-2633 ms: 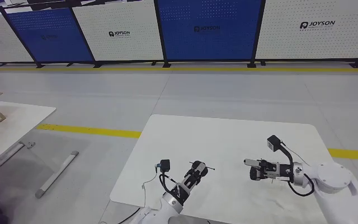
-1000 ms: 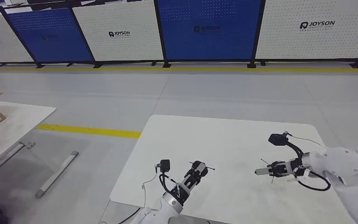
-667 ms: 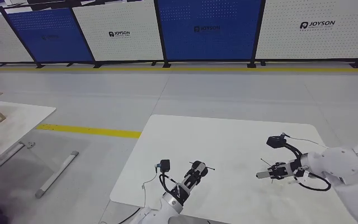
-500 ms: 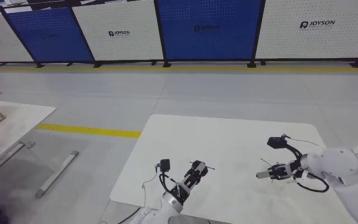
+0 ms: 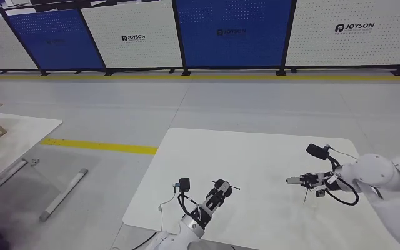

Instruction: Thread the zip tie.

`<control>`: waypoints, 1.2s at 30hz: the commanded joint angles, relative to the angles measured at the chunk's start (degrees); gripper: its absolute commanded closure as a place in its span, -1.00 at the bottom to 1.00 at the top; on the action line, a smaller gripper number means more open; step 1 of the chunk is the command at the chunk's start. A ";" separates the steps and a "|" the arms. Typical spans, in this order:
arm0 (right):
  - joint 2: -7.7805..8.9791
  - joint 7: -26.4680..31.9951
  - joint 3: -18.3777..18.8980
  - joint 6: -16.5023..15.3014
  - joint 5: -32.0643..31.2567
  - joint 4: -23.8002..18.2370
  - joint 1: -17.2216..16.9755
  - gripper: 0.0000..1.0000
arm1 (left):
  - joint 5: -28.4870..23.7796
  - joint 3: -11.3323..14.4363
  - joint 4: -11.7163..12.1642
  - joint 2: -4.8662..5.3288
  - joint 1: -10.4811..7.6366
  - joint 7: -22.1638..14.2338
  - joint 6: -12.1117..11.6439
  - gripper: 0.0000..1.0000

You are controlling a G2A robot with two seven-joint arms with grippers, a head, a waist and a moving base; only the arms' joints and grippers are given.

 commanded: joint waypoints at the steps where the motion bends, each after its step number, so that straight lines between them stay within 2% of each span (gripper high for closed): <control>1: 0.00 -0.05 0.02 0.07 0.01 0.00 -0.01 -1.00 | 0.00 0.00 0.00 0.00 0.00 0.00 0.00 1.00; 6: 0.00 -0.48 0.02 0.14 -0.08 0.08 -0.17 -1.00 | 0.00 0.00 0.00 0.00 0.00 0.00 0.00 1.00; 8: 0.00 -1.76 -0.42 1.17 -1.88 -0.28 -0.70 -1.00 | 0.00 0.00 0.00 0.00 0.00 0.00 0.00 1.00; 11: -0.10 -2.55 -0.57 5.76 -3.19 -0.19 -0.68 -1.00 | 0.00 0.00 0.00 0.00 0.00 0.00 0.00 1.00; 12: -0.15 -2.61 -0.68 6.19 -3.49 0.16 -0.68 -1.00 | 0.00 0.00 0.00 0.00 0.00 0.00 0.00 1.00; 14: -0.40 -3.36 -0.49 6.19 -3.35 1.53 -0.49 -1.00 | 0.00 0.00 0.00 0.00 0.00 0.00 0.00 1.00; 24: -0.67 -4.04 -0.67 6.19 -3.42 1.19 -0.57 -1.00 | 0.00 0.00 0.00 0.00 0.00 0.00 0.00 1.00; 27: -0.68 -4.39 -1.28 4.53 -4.74 1.08 -1.21 -1.00 | 0.00 0.00 0.00 0.00 0.00 0.00 0.00 1.00; 29: -0.78 -3.34 -1.95 6.19 -6.08 1.01 -0.89 -1.00 | 0.00 0.00 0.00 0.00 0.00 0.00 0.00 1.00; 31: -1.05 -1.92 -2.73 6.19 -7.24 1.60 0.07 -1.00 | 0.00 0.00 0.00 0.00 0.00 0.00 0.00 1.00; 33: -1.52 -2.99 -2.67 6.19 -6.98 3.06 0.57 -1.00 | 0.00 0.00 0.00 0.00 0.00 0.00 0.00 1.00; 36: -1.59 -3.23 -2.64 6.19 -6.87 3.03 0.59 -1.00 | 0.00 0.00 0.00 0.00 0.00 0.00 0.00 1.00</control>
